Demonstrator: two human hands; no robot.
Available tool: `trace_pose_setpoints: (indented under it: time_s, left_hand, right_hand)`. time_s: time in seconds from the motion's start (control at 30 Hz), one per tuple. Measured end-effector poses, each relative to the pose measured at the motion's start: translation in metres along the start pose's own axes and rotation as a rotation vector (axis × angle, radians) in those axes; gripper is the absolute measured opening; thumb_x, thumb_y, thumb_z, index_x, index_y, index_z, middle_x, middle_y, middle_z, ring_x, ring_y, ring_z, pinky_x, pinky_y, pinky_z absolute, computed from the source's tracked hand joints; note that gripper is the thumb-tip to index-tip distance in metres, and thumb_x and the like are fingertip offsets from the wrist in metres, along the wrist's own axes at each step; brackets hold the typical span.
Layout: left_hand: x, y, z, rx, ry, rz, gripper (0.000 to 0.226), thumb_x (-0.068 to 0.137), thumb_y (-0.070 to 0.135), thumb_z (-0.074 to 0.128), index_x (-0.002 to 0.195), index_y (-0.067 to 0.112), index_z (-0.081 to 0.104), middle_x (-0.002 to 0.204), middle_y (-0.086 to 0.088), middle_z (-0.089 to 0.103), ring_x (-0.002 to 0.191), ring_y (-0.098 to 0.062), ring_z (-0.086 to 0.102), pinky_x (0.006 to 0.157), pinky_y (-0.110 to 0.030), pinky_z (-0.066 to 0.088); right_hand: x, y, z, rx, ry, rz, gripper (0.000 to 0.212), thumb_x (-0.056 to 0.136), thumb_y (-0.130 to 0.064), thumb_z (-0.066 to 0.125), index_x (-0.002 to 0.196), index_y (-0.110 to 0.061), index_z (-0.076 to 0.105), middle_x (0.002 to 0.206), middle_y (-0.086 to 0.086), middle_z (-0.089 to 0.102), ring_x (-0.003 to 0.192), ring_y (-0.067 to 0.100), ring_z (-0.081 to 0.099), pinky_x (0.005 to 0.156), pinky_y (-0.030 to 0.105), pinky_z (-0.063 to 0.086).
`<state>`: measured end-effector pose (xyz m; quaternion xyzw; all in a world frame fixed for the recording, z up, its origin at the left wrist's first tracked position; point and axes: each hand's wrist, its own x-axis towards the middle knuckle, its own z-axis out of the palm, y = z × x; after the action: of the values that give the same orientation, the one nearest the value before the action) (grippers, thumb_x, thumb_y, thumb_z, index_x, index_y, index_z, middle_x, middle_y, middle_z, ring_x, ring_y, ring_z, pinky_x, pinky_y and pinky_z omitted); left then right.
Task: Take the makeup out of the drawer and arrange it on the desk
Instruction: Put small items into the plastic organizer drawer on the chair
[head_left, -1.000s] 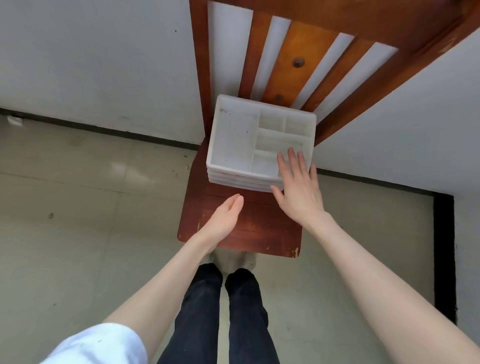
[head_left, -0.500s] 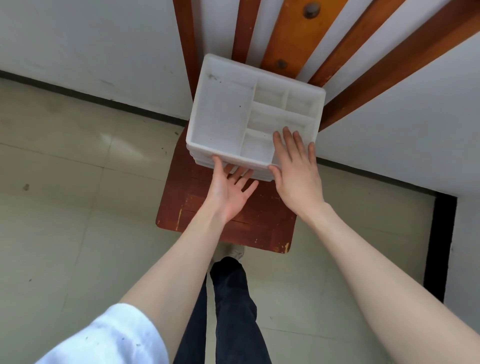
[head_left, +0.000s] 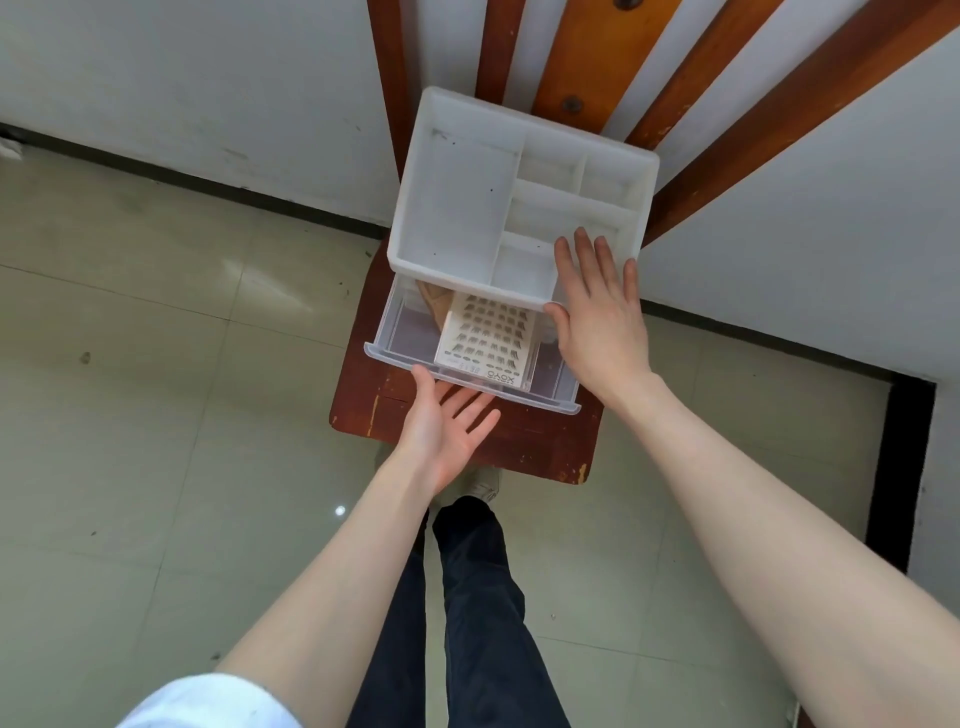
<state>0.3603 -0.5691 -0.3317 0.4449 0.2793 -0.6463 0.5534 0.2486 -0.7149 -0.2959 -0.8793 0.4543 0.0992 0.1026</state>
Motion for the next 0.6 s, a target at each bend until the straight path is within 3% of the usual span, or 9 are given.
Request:
trace_pose_setpoints:
  time_s: [0.2,0.33,0.4,0.47,0.53,0.6]
  left_hand:
    - [-0.009,-0.009,-0.016,0.047,0.097,0.0,0.064,0.094,0.056,0.025,0.136,0.01,0.039,0.131,-0.013,0.053,0.11,-0.024,0.058,0.079,-0.037,0.051]
    - [-0.013,-0.005,-0.014,0.107,0.128,-0.025,0.063,0.097,0.052,0.021,0.138,0.007,0.037,0.135,-0.015,0.05,0.119,-0.028,0.053,0.092,-0.038,0.046]
    - [-0.018,0.002,-0.012,0.2,0.155,-0.072,0.061,0.098,0.049,0.021,0.136,0.005,0.039,0.134,-0.015,0.051,0.122,-0.028,0.051,0.095,-0.039,0.044]
    - [-0.029,0.01,-0.008,0.434,0.213,-0.13,0.051,0.1,0.043,0.028,0.128,0.005,0.048,0.126,-0.013,0.058,0.111,-0.025,0.059,0.086,-0.035,0.049]
    - [-0.041,0.019,-0.005,0.713,0.304,-0.032,0.034,0.098,0.032,0.039,0.113,0.008,0.059,0.108,-0.006,0.068,0.086,-0.016,0.068,0.066,-0.026,0.05]
    - [-0.047,0.03,-0.003,0.881,0.381,0.241,0.025,0.095,0.022,0.044,0.106,0.01,0.063,0.092,0.001,0.069,0.074,-0.011,0.068,0.064,-0.024,0.051]
  right_hand:
    - [0.0,0.0,0.003,-0.021,0.013,0.0,0.06,0.099,-0.028,0.038,0.15,-0.016,0.007,0.158,0.008,0.005,0.146,0.025,0.002,0.115,0.04,-0.007]
    - [0.0,0.0,0.002,-0.024,0.001,0.007,0.06,0.099,-0.027,0.037,0.15,-0.015,0.006,0.158,0.009,0.004,0.146,0.025,0.001,0.115,0.041,-0.007]
    - [0.0,-0.001,0.0,0.013,-0.007,0.013,0.061,0.098,-0.024,0.04,0.15,-0.014,0.008,0.158,0.01,0.004,0.146,0.026,0.001,0.115,0.041,-0.005]
    - [-0.007,-0.006,-0.001,0.124,0.029,0.024,0.059,0.097,-0.018,0.042,0.149,-0.012,0.015,0.158,0.012,0.006,0.145,0.027,0.003,0.116,0.039,-0.001]
    - [-0.023,-0.015,-0.001,0.338,0.125,0.074,0.051,0.097,-0.013,0.042,0.146,-0.008,0.027,0.157,0.013,0.011,0.145,0.025,0.009,0.116,0.031,0.007]
    - [-0.046,-0.027,0.003,0.538,0.199,0.154,0.043,0.096,-0.01,0.043,0.139,-0.005,0.038,0.153,0.013,0.024,0.141,0.022,0.022,0.11,0.019,0.014]
